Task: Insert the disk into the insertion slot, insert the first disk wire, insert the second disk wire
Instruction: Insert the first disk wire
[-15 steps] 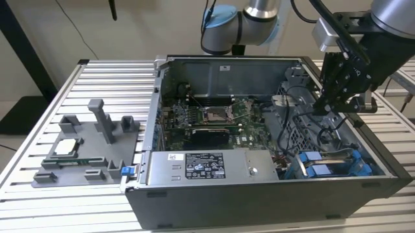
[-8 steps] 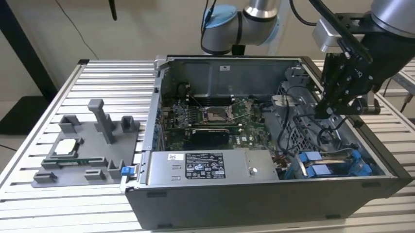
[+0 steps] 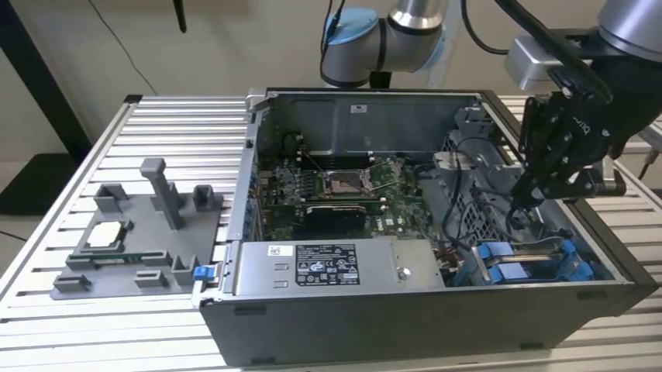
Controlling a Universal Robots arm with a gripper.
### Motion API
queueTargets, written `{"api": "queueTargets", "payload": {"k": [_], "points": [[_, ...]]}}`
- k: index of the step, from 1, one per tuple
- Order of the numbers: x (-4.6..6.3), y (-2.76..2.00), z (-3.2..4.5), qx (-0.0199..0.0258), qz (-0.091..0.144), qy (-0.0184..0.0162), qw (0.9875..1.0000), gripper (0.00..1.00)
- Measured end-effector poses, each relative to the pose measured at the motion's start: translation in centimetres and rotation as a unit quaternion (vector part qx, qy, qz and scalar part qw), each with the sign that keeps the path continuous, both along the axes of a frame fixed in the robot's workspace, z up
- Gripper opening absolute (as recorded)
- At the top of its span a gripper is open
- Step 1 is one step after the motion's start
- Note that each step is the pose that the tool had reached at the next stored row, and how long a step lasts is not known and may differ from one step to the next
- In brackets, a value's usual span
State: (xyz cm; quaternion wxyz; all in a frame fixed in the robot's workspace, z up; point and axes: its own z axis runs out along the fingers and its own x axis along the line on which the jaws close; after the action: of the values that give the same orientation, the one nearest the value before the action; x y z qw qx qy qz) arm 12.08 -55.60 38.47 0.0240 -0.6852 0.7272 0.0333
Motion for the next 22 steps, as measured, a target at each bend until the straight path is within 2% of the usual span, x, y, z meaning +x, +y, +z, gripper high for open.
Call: {"api": "queueTargets", "payload": {"k": [2,3,7,11,14,18,20,22], "points": [[0.0,-0.34,-0.01,-0.0089,0.0,0.0,1.0,0.0],[0.0,-0.5,-0.07,-0.0106,0.0,-0.0001,0.9999,0.0],[0.1,-0.89,-0.42,-0.0159,0.0,-0.0009,0.9999,0.0],[0.7,-1.14,-0.88,-0.0176,0.0,-0.0038,0.9998,0.0],[1.3,-1.39,-1.16,-0.0175,0.0,-0.0077,0.9998,0.0],[1.6,-1.55,-1.48,-0.0176,0.0,-0.0149,0.9997,0.0],[1.6,-1.58,-1.65,-0.0175,0.0,-0.0192,0.9997,0.0],[1.6,-1.58,-1.77,-0.0176,0.0,-0.0249,0.9995,0.0]]}}
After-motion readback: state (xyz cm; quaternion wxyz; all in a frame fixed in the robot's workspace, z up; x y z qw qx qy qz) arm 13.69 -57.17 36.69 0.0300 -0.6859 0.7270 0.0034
